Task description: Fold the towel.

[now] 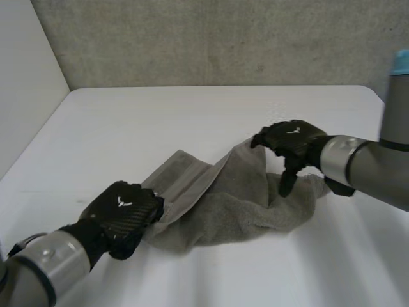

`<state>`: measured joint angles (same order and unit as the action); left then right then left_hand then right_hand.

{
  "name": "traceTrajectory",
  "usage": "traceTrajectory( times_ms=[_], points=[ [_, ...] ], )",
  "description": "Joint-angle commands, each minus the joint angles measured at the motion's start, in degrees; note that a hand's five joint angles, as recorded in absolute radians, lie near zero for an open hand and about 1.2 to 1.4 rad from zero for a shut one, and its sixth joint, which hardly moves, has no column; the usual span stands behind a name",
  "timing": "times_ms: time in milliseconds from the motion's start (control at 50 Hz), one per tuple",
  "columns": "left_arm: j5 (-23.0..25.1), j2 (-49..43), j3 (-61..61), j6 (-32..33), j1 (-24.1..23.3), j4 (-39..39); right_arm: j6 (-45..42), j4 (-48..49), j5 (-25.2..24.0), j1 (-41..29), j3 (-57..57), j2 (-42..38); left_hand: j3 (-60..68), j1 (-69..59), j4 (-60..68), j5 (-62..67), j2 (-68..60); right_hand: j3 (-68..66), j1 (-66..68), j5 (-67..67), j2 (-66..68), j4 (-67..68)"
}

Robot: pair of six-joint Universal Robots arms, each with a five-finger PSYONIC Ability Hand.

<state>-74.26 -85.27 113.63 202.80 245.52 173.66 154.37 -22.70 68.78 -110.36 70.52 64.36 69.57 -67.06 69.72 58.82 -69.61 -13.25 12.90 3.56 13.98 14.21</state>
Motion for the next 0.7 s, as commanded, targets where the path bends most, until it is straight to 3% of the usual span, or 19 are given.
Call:
traceTrajectory(
  times_ms=[20,140,380,620,660,680,700],
  points=[
    [-1.50,7.14,5.29,0.05,-0.12,2.30,-5.22,0.90,0.13,-4.77,-6.00,-6.16,10.43,-12.94,10.28,11.18,-10.39,-0.36,0.72,0.05,-0.36,-0.60],
    [-1.94,10.39,6.78,-0.04,0.05,2.39,-5.48,6.51,-0.05,-9.51,-9.26,-11.96,10.43,-12.94,10.28,11.18,-10.39,-1.71,2.06,1.40,0.98,0.74],
    [-4.05,13.46,7.39,-0.13,-0.04,2.21,-5.22,22.24,0.31,-11.71,-11.19,-20.93,10.43,-12.94,10.28,11.18,-10.39,-14.15,14.50,13.84,13.42,13.19],
    [-4.05,15.58,8.27,-0.04,-0.04,2.47,-5.13,23.76,-2.86,-13.74,-14.62,-26.65,10.43,-12.94,10.28,11.18,-10.39,-16.34,16.70,16.03,15.62,15.38],
    [-4.05,15.66,8.19,-0.04,-0.04,2.56,-5.13,23.67,-2.86,-13.74,-15.59,-27.88,10.43,-12.94,10.28,11.18,-10.39,-29.05,29.40,28.74,28.32,28.09],
    [-3.96,15.75,8.19,-0.04,-0.04,2.74,-5.13,23.67,-2.86,-13.74,-15.59,-27.88,10.43,-12.94,10.28,11.18,-10.39,-29.13,29.48,28.82,28.40,28.17],
    [-3.96,15.75,8.19,-0.04,-0.04,2.74,-5.05,23.67,-2.68,-13.74,-16.20,-28.14,10.43,-12.94,10.28,11.18,-10.39,-42.62,42.97,42.31,41.89,41.66]
  ],
)
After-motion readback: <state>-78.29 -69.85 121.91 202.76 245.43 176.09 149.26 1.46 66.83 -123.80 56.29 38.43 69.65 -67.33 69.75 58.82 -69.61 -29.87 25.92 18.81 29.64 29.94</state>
